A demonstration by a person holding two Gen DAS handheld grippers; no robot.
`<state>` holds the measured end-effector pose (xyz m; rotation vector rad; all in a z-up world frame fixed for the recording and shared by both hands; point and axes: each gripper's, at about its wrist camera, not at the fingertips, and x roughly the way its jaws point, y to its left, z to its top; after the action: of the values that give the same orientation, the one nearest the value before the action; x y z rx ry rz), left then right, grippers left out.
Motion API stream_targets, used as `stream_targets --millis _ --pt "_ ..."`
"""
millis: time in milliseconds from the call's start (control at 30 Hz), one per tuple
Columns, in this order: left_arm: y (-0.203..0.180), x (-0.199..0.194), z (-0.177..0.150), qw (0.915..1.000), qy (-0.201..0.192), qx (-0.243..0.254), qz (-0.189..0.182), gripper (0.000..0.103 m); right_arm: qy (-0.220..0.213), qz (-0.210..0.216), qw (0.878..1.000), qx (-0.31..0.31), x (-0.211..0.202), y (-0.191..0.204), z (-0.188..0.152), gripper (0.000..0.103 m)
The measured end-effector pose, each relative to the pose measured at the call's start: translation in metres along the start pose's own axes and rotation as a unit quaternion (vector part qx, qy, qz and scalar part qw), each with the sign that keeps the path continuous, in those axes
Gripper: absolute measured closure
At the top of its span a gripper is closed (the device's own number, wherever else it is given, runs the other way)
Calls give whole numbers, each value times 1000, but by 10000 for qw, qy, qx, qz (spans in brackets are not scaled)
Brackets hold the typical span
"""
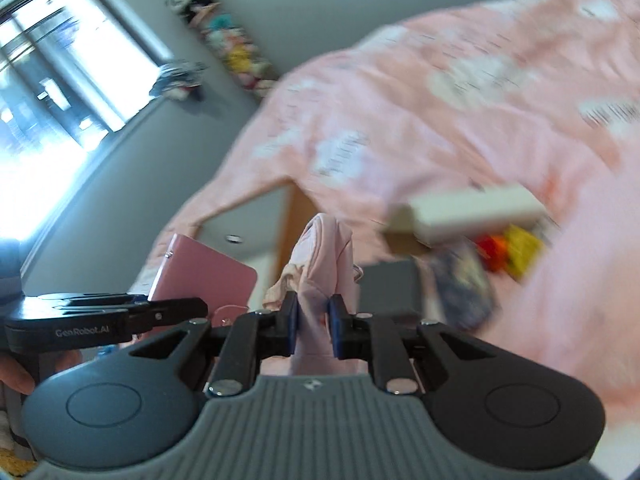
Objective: Organize objects
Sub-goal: 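Carry the pink wallet and pink pouch into the box and release them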
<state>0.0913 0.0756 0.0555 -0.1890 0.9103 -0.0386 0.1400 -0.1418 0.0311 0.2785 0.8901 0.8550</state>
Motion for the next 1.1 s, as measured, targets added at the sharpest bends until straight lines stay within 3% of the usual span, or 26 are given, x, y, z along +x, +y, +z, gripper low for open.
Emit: stream_targets --millis 167,267,433,633,1100 --pt "47 -12 -8 9964 -15 -334 782 81 191 331 9980 -512 37 67 15 86" --pt "69 -10 -22 9931 124 -510 1050 81 549 484 9954 -612 76 95 11 86" --pt "98 -7 -43 9886 336 -838 1201 82 1004 305 9897 -971 127 127 -11 86" --pt "113 5 -54 9857 438 -939 1327 82 1361 94 9817 -1326 159 143 -32 86" --pt "124 26 -71 9846 620 -899 1365 77 2032 537 9747 -759 201 131 -42 82"
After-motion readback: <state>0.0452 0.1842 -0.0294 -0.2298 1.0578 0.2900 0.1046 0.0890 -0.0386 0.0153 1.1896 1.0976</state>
